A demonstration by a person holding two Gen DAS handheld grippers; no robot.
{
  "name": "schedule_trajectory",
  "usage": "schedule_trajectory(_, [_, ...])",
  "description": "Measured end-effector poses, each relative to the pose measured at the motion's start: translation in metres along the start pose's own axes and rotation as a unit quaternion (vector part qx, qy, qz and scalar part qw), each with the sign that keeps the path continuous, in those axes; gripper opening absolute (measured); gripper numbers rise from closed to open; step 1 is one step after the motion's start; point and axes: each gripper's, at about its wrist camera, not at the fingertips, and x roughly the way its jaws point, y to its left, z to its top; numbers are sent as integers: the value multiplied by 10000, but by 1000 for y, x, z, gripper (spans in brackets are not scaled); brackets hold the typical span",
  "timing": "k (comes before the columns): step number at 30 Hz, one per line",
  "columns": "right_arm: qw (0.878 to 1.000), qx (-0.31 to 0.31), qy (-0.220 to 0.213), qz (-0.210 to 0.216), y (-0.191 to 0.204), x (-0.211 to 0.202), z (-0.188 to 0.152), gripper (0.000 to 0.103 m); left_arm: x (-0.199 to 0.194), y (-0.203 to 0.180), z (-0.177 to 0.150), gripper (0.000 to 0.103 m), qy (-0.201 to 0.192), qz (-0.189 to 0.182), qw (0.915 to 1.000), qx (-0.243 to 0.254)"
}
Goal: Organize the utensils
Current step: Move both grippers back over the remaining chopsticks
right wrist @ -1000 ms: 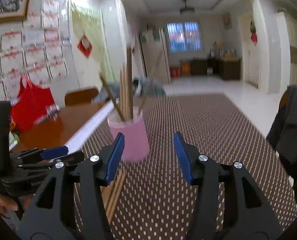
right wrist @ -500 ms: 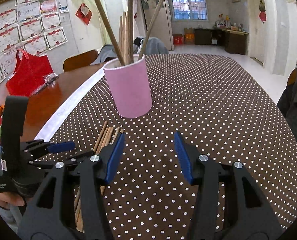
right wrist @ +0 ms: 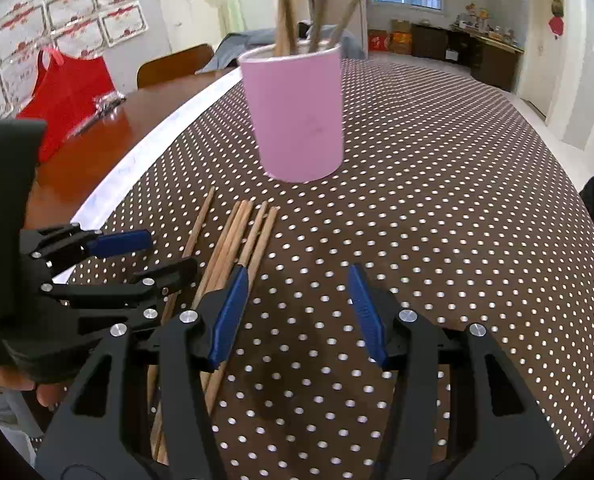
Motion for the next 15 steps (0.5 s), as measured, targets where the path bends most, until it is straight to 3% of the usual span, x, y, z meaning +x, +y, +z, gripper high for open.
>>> schedule_trajectory(15, [9981,-173,501,-298,14,25,6,52,7,7,5,54,-65,-42,10000,14])
